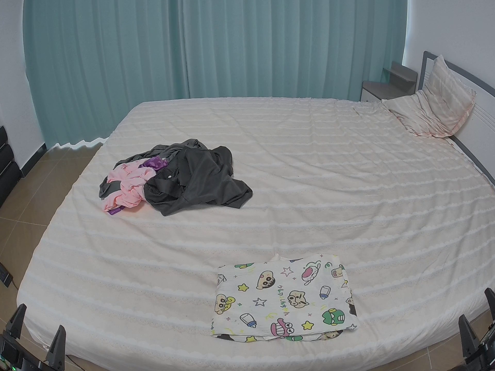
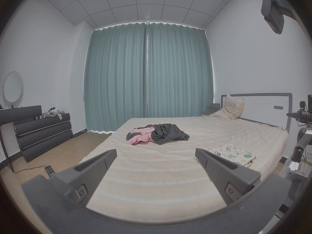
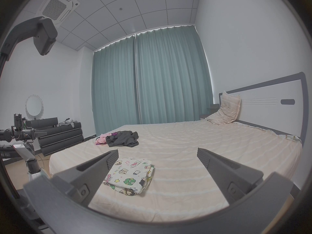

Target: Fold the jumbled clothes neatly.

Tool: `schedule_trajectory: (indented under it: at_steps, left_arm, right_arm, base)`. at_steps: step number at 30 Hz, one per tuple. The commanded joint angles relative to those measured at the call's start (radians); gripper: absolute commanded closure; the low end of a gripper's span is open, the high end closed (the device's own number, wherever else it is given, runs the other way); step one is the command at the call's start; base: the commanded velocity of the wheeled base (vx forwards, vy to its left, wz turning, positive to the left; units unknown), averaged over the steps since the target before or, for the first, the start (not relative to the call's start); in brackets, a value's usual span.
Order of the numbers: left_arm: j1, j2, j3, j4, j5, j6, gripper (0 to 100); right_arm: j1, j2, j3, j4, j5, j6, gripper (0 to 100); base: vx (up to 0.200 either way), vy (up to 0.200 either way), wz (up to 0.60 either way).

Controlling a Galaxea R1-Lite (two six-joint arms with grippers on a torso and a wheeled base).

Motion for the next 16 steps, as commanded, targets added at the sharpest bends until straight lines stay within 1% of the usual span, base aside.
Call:
schedule_trajectory:
  at_steps: [1, 3, 16]
  left_arm:
    - [0.000, -0.011, 0.018, -0.001, 0.001, 0.001, 0]
    - [0.000, -0.012, 0.018, -0.001, -0.001, 0.009, 0]
    - [0.000, -0.011, 0.018, -0.002, -0.004, -0.003, 0]
  right_arm:
    - [0.001, -0.013, 0.018, 0.000, 0.001, -0.003, 0]
    - [0.001, -0.013, 0.016, 0.003, 0.015, -0.027, 0]
    - [0.001, -0.013, 0.016, 0.004, 0.018, -0.027, 0]
  base:
    - [0.000, 0.000, 0.00]
    - [0.000, 0.000, 0.00]
    - [0.000, 0.000, 0.00]
